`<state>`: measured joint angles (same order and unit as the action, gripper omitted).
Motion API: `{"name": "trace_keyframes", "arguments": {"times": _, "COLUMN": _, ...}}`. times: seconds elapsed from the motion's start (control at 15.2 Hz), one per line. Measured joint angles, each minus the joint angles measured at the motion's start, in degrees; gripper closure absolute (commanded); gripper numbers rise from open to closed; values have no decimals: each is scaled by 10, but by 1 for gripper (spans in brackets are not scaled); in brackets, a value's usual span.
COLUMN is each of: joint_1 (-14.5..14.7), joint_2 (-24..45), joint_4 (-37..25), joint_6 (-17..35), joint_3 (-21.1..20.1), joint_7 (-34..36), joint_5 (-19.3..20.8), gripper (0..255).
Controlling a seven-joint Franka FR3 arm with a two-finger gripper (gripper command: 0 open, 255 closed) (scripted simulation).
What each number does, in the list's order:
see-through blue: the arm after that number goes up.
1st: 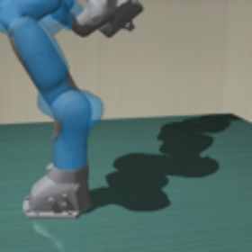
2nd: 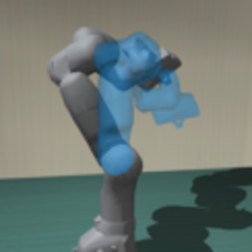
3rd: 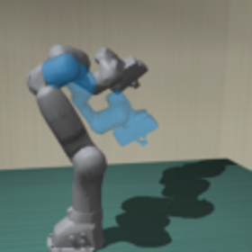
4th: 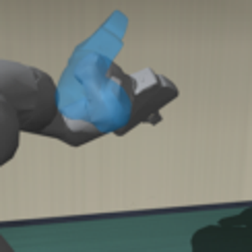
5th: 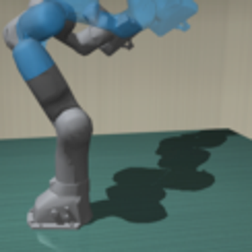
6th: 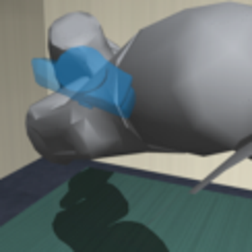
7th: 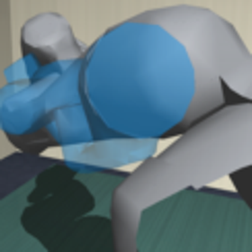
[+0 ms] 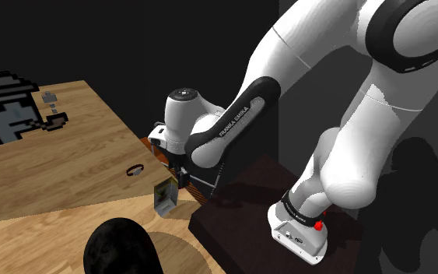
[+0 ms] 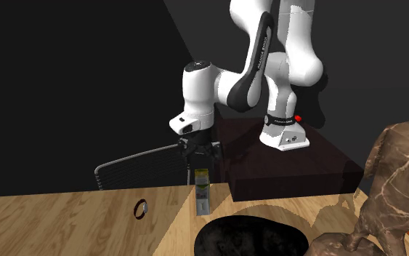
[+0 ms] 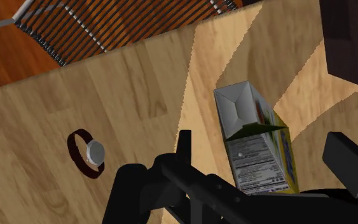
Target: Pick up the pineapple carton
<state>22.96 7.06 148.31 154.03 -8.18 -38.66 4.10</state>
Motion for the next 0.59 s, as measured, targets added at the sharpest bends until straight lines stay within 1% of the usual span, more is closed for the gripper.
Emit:
{"name": "trace_keyframes", "arguments": {"times": 0.2, "joint_1": 7, "joint_2": 35, "joint_4": -7, "joint_6": 27, "joint_3": -2, "joint_7": -1, "joint_5": 12, "gripper": 0}}
{"name": "trace_keyframes", "arguments": {"times": 0.59, "joint_1": 16, "joint_2": 88, "joint_4": -14, "joint_6": 73, "joint_3": 11, "joint_7": 16, "joint_5": 36, "gripper": 0}}
